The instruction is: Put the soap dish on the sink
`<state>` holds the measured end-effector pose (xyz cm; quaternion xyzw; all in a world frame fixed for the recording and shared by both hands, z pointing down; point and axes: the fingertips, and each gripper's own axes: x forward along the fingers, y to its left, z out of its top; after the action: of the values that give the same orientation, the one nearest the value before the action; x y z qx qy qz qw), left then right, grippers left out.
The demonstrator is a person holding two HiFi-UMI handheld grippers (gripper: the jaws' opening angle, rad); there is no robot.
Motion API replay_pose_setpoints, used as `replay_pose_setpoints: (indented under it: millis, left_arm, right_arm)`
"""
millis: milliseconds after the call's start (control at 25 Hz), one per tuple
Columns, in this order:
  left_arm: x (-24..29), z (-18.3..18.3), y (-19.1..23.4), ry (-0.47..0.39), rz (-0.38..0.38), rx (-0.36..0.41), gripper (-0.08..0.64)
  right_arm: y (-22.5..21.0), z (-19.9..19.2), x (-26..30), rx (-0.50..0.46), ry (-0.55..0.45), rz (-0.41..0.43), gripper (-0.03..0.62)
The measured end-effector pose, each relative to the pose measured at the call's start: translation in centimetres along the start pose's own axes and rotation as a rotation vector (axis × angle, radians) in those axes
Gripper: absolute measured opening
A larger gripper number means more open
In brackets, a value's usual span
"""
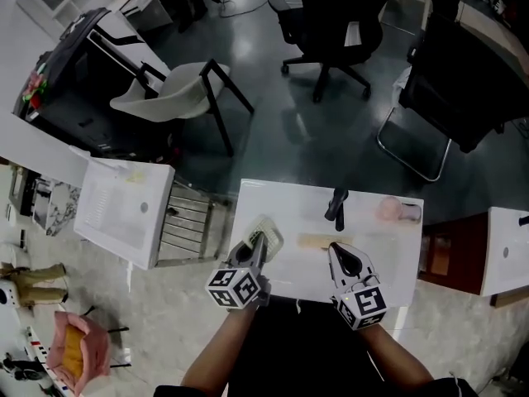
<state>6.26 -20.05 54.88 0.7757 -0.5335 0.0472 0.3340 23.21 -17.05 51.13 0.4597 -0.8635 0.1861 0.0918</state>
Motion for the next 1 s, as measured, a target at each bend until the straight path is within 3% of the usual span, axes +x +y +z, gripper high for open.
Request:
replay_pose_setpoints:
  millis: [440,680,1000]
  left_arm:
    - [7.4,-1.0,4.5,0.088,-0.039,-0.038,0.021]
    - [10.1,-2.2,10.1,0.161,-0.024,-0.081,0.021]
    - [12.6,-3.5,16.4,0.267,-0.028,-0.070,0.021]
  right_arm:
    - [-0.1,1.2,4.5,-0.018,0.047,-0.068,-0.002]
    - [0.9,1.4,8.2,-0.055,0.100,-0.050,-0.002]
    - [2.8,0.0,12.4,-0.100,0.182,-0.007,-0.002]
